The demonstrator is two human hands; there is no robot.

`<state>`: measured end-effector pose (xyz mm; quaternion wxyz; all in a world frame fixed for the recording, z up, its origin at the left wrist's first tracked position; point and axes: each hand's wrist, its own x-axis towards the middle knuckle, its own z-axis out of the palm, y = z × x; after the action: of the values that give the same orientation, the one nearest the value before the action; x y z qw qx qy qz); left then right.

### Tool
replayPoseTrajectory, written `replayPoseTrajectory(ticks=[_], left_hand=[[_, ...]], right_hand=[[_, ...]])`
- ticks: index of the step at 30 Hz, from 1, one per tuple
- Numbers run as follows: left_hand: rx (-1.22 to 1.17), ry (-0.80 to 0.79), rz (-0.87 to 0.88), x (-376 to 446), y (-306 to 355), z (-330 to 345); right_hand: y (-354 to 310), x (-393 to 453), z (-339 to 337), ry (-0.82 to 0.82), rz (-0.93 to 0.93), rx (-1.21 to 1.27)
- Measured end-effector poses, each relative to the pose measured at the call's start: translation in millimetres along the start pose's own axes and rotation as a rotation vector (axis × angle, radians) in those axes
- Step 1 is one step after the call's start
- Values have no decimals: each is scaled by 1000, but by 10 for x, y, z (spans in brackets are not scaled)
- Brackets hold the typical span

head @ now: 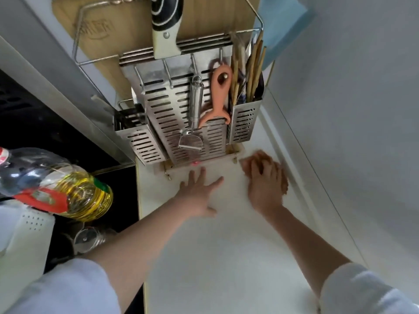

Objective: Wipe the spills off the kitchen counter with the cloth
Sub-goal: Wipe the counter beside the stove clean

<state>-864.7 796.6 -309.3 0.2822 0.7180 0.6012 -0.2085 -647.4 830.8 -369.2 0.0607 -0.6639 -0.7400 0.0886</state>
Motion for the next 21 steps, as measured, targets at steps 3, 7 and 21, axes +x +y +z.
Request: replayPoseTrajectory(ticks=[3, 7, 21], left_hand=[[-26, -33, -44, 87, 78, 23], [-3, -60, -48, 110, 120, -13], [24, -63, -27, 120, 137, -34]], right_hand=[[70, -289, 16, 6, -169, 21], [270, -271, 44, -108, -111, 26], [315, 543, 82, -83, -171, 255]])
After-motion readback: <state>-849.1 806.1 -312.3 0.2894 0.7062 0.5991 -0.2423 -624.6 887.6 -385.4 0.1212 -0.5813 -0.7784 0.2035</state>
